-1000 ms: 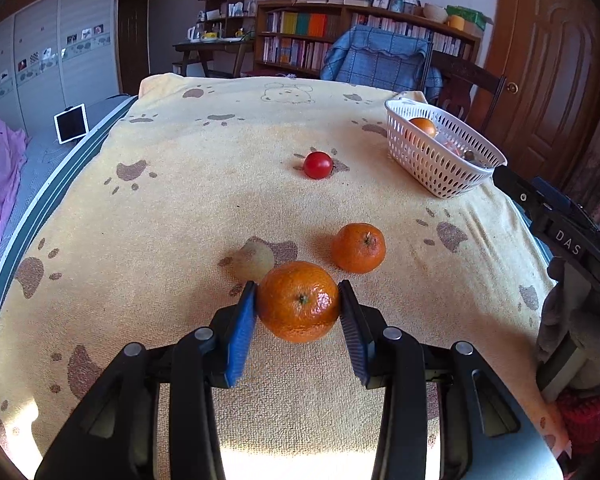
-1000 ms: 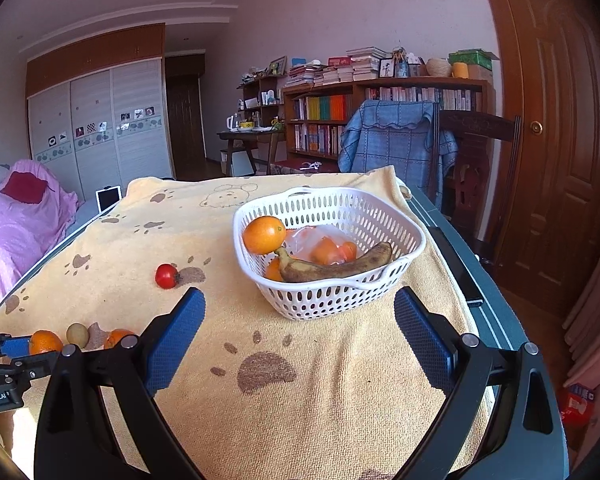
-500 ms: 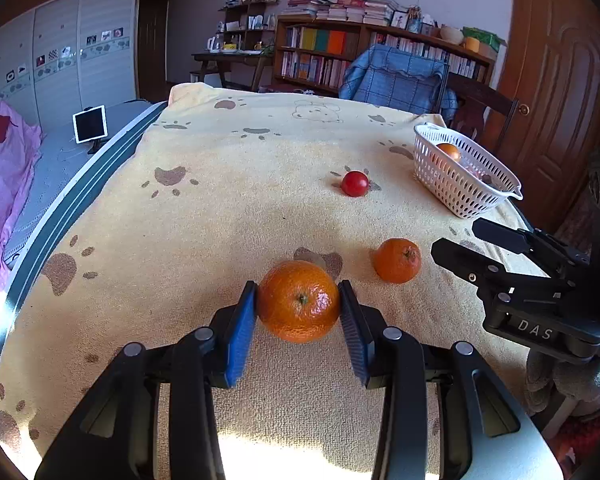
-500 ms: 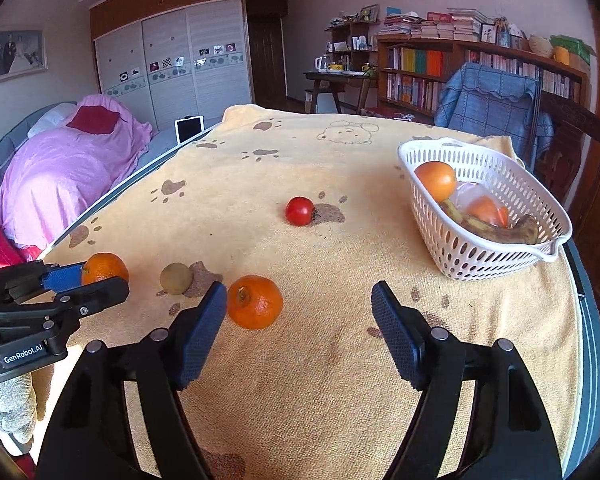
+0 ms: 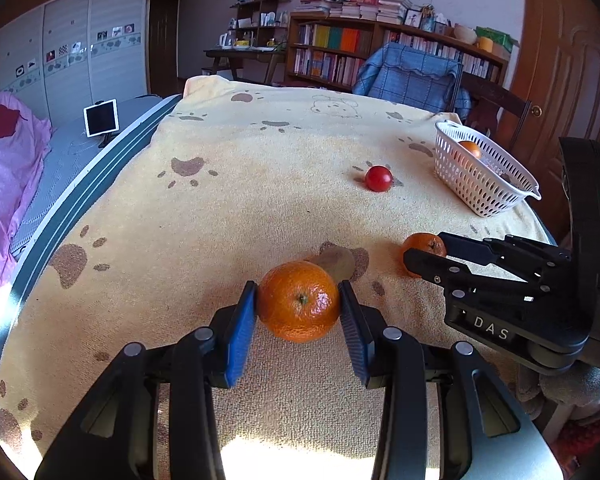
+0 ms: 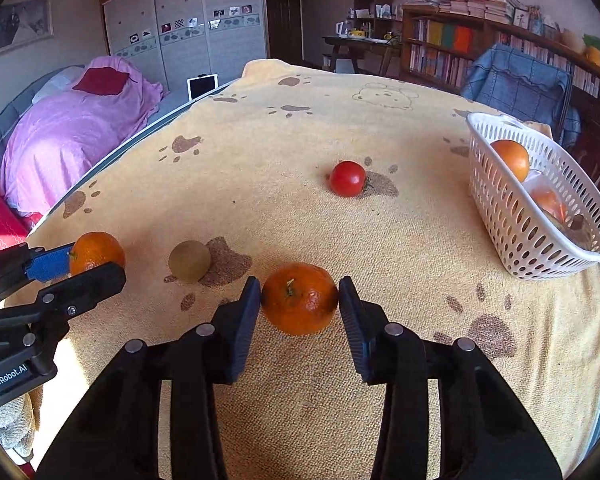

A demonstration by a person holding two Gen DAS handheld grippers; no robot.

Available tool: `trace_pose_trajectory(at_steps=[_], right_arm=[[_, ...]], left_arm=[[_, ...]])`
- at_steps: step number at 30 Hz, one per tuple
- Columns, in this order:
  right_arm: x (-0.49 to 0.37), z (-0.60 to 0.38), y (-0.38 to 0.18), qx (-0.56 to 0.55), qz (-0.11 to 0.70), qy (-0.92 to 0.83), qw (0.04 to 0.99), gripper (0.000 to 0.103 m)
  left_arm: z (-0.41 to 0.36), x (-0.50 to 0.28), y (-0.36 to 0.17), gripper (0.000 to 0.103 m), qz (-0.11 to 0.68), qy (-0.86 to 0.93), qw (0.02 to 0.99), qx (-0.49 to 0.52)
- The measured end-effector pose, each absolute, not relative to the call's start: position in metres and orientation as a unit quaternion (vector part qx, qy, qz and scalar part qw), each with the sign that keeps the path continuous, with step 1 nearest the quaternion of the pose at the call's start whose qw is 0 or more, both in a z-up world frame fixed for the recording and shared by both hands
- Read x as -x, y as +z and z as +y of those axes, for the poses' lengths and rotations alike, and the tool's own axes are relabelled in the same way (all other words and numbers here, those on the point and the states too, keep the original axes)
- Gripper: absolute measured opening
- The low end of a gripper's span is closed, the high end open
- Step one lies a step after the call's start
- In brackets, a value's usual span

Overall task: Organize fruits
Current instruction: 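Carry the tangerine into the basket and open the right gripper while the left gripper holds its tangerine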

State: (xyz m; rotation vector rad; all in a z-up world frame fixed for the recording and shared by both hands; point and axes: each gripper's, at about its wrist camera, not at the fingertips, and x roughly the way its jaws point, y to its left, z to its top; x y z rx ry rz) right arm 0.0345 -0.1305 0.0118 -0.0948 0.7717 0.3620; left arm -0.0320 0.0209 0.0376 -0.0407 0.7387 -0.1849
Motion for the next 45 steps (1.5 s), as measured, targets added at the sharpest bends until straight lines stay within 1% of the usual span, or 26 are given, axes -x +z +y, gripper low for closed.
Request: trace_pose_trajectory(at_steps=[8,17,34,45], right_arm=[[-0.043,-0.131,0.005,0.04,0.392,0.176,0.902,0.042],[-0.042,-0.129,0.005,0.043,0.39,0.177,0.903,0.042],[-0.028,-0.145,0.02,0.018,0.355,0.172,0.919,0.042],[-0.022,-0.176,0.046,-0.023,0.319,0.147,0.936,0.042]], left_arm=[[0.021,0.028,0.033,0.041,0.368,-0.088,0.925,0.023],[0.021,0.027,0.031,0.041,0.37,-0.087,0.925,0.021],[0.022,0.027,0.028,0.041,0.373,-0.084,0.924,0.021],[0.023,0.027,0.027,0.041,0.375,-0.08,0.923,0.02]])
